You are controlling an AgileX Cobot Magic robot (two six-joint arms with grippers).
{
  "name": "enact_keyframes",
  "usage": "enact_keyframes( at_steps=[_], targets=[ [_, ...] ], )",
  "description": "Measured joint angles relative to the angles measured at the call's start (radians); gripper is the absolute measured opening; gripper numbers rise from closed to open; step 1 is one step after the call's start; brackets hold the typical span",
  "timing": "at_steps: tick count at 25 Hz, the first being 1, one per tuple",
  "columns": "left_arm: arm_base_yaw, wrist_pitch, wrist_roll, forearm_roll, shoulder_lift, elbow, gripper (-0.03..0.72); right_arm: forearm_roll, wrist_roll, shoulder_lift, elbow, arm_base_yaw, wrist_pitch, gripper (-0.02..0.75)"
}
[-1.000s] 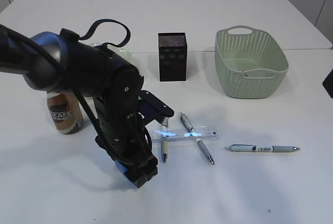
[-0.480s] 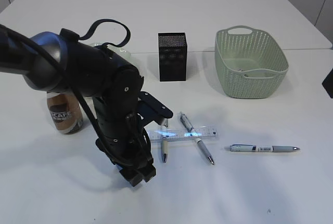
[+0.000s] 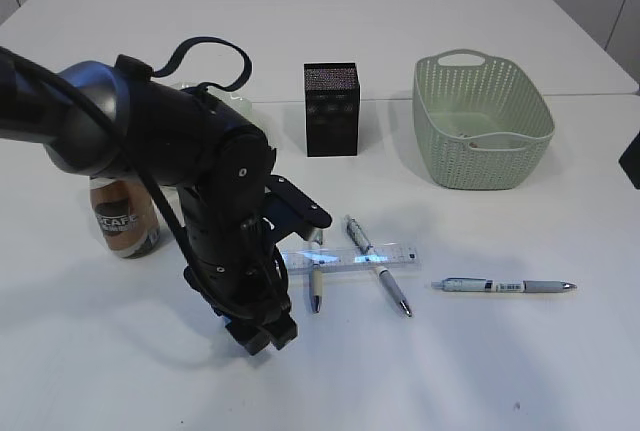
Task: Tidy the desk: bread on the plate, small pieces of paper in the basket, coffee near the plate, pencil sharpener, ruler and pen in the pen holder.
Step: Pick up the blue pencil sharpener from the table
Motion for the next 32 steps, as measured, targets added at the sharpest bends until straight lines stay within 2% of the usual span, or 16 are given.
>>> enact_keyframes(
  at_steps=[5, 24, 28, 32],
  targets=[
    [0.000, 0.001, 0.000, 0.002, 0.000, 0.000, 0.372, 0.000, 0.000, 0.000, 0.000, 0.000, -0.002, 0.393],
    [0.000, 0.019, 0.000, 0.004, 0.000, -0.001, 0.342, 0.010, 0.000, 0.000, 0.000, 0.000, -0.002, 0.393],
    [0.000, 0.087, 0.000, 0.004, -0.002, -0.052, 0.342, 0.012, 0.000, 0.000, 0.000, 0.000, -0.002, 0.393],
    [0.000, 0.190, 0.000, 0.004, -0.004, -0.180, 0.343, 0.016, 0.000, 0.000, 0.000, 0.000, -0.002, 0.393]
  ],
)
